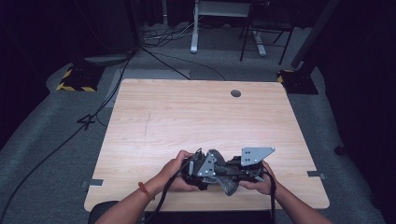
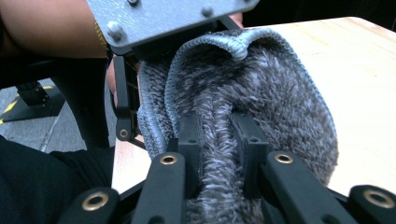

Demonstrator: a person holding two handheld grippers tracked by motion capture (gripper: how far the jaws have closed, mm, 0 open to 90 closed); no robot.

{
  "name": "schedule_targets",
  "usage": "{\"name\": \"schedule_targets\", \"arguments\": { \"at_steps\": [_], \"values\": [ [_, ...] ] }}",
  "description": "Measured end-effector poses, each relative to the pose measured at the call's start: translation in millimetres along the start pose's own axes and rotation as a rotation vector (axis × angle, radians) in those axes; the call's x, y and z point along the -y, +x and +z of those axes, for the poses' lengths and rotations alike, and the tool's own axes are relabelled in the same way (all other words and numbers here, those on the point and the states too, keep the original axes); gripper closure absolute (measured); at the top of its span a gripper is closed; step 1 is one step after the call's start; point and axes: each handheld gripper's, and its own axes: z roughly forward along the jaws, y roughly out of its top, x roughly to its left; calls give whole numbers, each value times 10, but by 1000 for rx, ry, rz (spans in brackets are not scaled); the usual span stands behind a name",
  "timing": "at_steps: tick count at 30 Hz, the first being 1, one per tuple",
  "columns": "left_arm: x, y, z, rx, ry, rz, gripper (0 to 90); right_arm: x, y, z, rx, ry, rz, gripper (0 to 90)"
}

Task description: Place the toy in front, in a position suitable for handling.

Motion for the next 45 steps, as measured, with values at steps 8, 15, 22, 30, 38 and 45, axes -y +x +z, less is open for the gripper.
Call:
{"name": "schedule_targets", "arguments": {
  "at_steps": [8, 15, 22, 30, 38, 45],
  "values": [
    [31, 73, -176, -9, -99, -48, 335, 236, -258, -153, 117, 83, 89, 764],
    [4, 86, -236, 6, -164, -52, 334, 211, -199, -81, 60, 62, 60, 763],
    [15, 69, -153, 15, -111, -37, 330, 179, -170, -149, 38, -3, 68, 765],
    [8, 74, -150, 39, -140, -52, 333, 111, -127, -161, 77, 5, 29, 765],
    [2, 112, -272, 27, -188, -67, 334, 242, -169, -6, 74, 107, 33, 766],
    [39, 151, -256, 26, -175, -82, 334, 166, -75, -86, 44, 60, 1, 765]
  ]
}}
